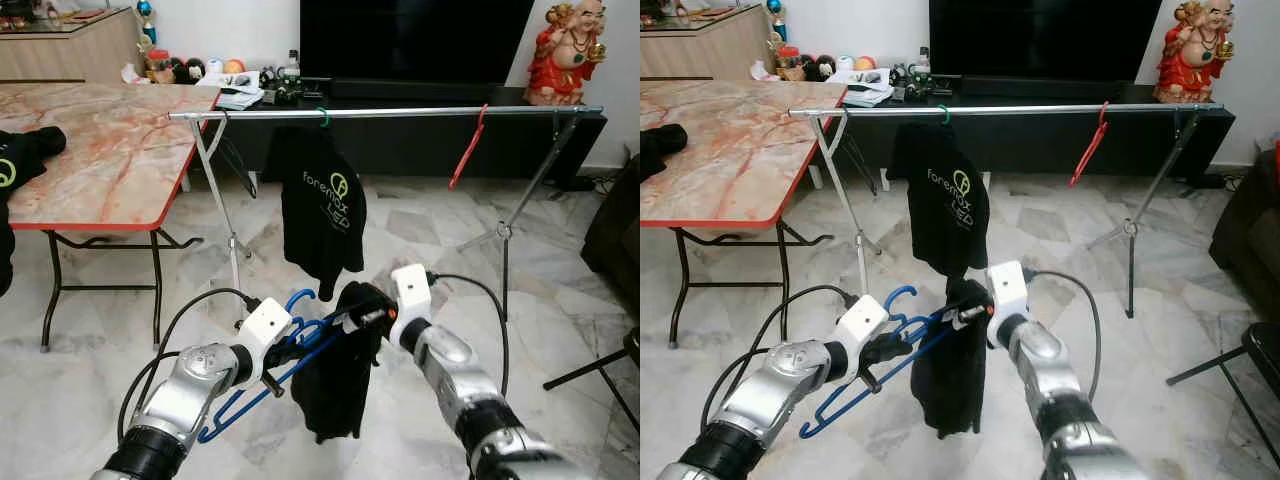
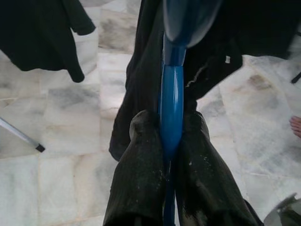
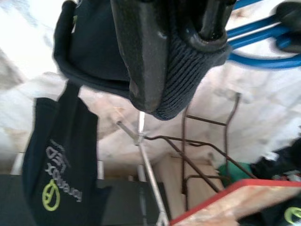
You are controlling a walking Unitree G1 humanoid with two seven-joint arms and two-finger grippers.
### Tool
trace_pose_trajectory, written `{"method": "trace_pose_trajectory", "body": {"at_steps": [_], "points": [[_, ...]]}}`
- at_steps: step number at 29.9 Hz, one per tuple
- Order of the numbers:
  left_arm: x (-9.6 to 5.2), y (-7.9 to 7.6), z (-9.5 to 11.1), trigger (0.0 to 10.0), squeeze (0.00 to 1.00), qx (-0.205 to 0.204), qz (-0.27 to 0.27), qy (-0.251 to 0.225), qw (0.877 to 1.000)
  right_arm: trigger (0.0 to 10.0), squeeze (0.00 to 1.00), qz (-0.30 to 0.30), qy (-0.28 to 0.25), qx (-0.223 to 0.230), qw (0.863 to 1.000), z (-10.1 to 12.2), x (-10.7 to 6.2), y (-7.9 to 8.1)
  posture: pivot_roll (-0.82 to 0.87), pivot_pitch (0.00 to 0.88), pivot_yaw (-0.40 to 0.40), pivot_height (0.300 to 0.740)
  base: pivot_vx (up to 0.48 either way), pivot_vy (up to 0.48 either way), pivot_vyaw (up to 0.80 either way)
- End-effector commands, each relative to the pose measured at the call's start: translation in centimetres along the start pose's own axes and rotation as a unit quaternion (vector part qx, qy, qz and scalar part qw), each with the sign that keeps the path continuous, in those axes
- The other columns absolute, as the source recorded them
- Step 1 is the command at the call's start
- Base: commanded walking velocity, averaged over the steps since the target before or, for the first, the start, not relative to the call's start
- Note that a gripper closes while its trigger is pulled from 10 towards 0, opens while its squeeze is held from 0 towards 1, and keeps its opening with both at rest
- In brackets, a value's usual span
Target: Hang hanger
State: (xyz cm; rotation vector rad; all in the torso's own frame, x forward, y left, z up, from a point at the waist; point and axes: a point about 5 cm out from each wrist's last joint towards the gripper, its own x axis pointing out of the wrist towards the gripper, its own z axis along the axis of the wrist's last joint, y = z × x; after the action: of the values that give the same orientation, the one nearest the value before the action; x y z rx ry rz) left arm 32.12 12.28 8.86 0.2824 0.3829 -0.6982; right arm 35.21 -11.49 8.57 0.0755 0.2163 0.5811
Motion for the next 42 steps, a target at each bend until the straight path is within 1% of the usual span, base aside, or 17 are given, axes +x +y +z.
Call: {"method": "trace_pose_trajectory", "body": {"at_steps": [1,4,7,8,9,11,13,15,16,18,20,22,26,27,33,38,42], "points": [[0.0,1.2,1.3,10.0,0.00,0.004,0.039,-0.027,0.999,10.0,0.00,0.038,-0.033,-0.013,0.999,1.4,0.2,0.6,0.13,0.000,-0.025,0.740,0.000,0.000,0.00],[0.1,1.5,1.6,10.0,0.00,0.000,0.058,-0.036,0.998,10.0,0.00,0.039,-0.018,-0.037,0.998,0.9,-0.3,0.4,0.13,0.000,-0.026,0.740,0.000,0.000,0.00],[0.2,1.9,2.1,10.0,0.00,-0.012,0.081,-0.055,0.995,10.0,0.00,-0.018,0.019,-0.092,0.995,0.0,-1.1,-1.1,0.13,0.000,-0.026,0.740,0.000,0.000,0.00],[0.2,2.0,2.2,10.0,0.00,-0.021,0.089,-0.061,0.994,10.0,0.00,-0.038,0.010,-0.111,0.993,0.3,-1.4,-1.7,0.12,0.000,-0.026,0.740,0.000,0.000,0.00],[0.2,2.0,2.2,10.0,0.00,-0.021,0.089,-0.061,0.994,10.0,0.00,-0.038,0.010,-0.111,0.993,0.3,-1.4,-1.7,0.12,0.000,-0.026,0.740,0.000,0.000,0.00],[0.3,1.9,2.3,10.0,0.00,-0.038,0.083,-0.067,0.994,10.0,0.00,-0.068,-0.030,-0.108,0.991,1.6,-1.7,-2.4,0.12,0.000,-0.025,0.740,0.000,0.000,0.00],[0.4,1.8,2.3,10.0,0.00,-0.037,0.078,-0.066,0.994,10.0,0.00,-0.066,-0.043,-0.107,0.991,2.0,-1.7,-2.3,0.12,0.000,-0.024,0.740,0.000,0.000,0.00],[0.4,1.7,2.3,10.0,0.00,-0.032,0.077,-0.067,0.994,10.0,0.00,-0.027,-0.077,-0.098,0.992,3.0,-1.5,-1.4,0.12,0.000,-0.024,0.740,0.000,0.000,0.00],[0.5,1.7,2.2,10.0,0.00,-0.034,0.078,-0.069,0.994,10.0,0.00,0.040,-0.095,-0.093,0.990,3.5,-1.3,0.0,0.12,0.000,-0.024,0.740,0.000,0.000,0.00],[0.5,1.6,2.2,10.0,0.00,-0.036,0.077,-0.070,0.994,10.0,0.00,0.091,-0.102,-0.101,0.985,3.8,-1.4,1.0,0.12,0.000,-0.023,0.740,0.000,0.000,0.00],[0.5,1.5,2.3,10.0,0.00,-0.041,0.073,-0.073,0.994,10.0,0.00,0.116,-0.105,-0.112,0.981,4.0,-1.5,1.5,0.12,0.000,-0.023,0.740,0.000,0.000,0.00],[0.6,1.4,2.3,10.0,0.00,-0.044,0.067,-0.073,0.994,10.0,0.00,0.114,-0.106,-0.120,0.980,4.1,-1.5,1.5,0.12,0.000,-0.023,0.740,0.000,0.000,0.00],[0.6,0.7,2.1,10.0,0.00,-0.043,0.033,-0.066,0.996,10.0,0.00,0.045,-0.084,-0.162,0.982,4.0,-1.4,0.0,0.13,0.000,-0.024,0.740,0.000,0.000,0.00],[0.6,0.6,2.0,10.0,0.00,-0.041,0.028,-0.066,0.997,10.0,0.00,0.048,-0.087,-0.160,0.982,4.1,-1.4,0.0,0.13,0.000,-0.024,0.740,0.000,0.000,0.00],[0.4,0.1,2.3,10.0,0.00,-0.057,0.002,-0.083,0.995,10.0,0.00,0.171,-0.082,-0.142,0.971,3.6,-2.2,2.1,0.13,0.000,-0.025,0.740,0.000,0.000,0.00],[0.4,-0.3,2.5,10.0,0.00,-0.059,-0.015,-0.087,0.994,10.0,0.00,0.229,-0.070,-0.146,0.960,3.1,-2.9,2.7,0.13,0.000,-0.025,0.740,0.000,0.000,0.00],[0.4,-0.5,2.6,10.0,0.00,-0.065,-0.024,-0.093,0.993,10.0,0.00,0.247,-0.065,-0.143,0.956,3.2,-3.5,2.6,0.13,0.000,-0.025,0.740,0.000,0.000,0.00]]}}
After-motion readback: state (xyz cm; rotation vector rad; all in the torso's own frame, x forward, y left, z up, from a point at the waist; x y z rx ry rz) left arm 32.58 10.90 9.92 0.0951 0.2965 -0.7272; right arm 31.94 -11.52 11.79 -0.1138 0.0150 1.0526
